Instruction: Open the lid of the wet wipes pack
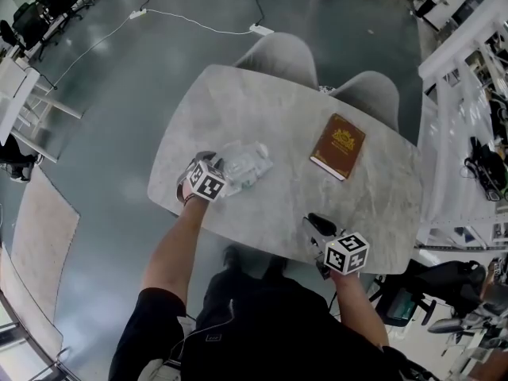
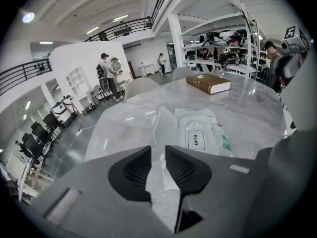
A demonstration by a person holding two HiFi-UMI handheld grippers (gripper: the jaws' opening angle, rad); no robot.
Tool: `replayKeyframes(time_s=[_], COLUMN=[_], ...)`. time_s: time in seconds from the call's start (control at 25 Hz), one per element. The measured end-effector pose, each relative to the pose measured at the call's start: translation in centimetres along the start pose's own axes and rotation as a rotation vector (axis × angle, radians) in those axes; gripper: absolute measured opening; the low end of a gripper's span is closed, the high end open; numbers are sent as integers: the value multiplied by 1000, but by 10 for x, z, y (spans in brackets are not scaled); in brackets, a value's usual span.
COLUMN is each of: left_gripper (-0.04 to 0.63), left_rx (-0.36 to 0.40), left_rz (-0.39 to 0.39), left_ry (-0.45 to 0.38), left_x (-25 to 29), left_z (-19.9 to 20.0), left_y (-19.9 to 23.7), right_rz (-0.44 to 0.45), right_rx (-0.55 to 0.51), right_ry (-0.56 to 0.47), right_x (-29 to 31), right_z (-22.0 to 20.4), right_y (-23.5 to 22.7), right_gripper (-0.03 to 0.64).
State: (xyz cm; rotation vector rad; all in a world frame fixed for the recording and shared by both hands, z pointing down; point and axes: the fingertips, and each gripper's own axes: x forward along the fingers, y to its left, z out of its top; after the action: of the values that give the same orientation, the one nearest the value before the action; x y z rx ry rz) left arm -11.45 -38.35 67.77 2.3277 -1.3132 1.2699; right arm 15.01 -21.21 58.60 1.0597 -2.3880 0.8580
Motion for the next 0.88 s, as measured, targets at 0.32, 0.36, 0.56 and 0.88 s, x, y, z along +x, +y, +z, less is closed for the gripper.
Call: replayKeyframes(time_s=[0.32, 0.36, 0.56, 0.88], left_gripper=[118, 114, 112, 110], left_rx=[-34, -26, 115, 62], left_rz=[-42, -46, -88, -75], left_ry=[-24, -33, 14, -89], left_x=[14, 14, 22, -20], left_z=[-5, -2, -1, 19], left_y=[20, 21, 16, 21], right_rz=[-84, -100, -162, -161], right_rx=[64, 72, 107, 105], right_ry=[-47, -53, -63, -76], right_x=[-3, -6, -16, -21], right_z=[-2, -3, -15, -18], right_y=[17, 19, 30, 42], right_gripper=[91, 91, 91, 91])
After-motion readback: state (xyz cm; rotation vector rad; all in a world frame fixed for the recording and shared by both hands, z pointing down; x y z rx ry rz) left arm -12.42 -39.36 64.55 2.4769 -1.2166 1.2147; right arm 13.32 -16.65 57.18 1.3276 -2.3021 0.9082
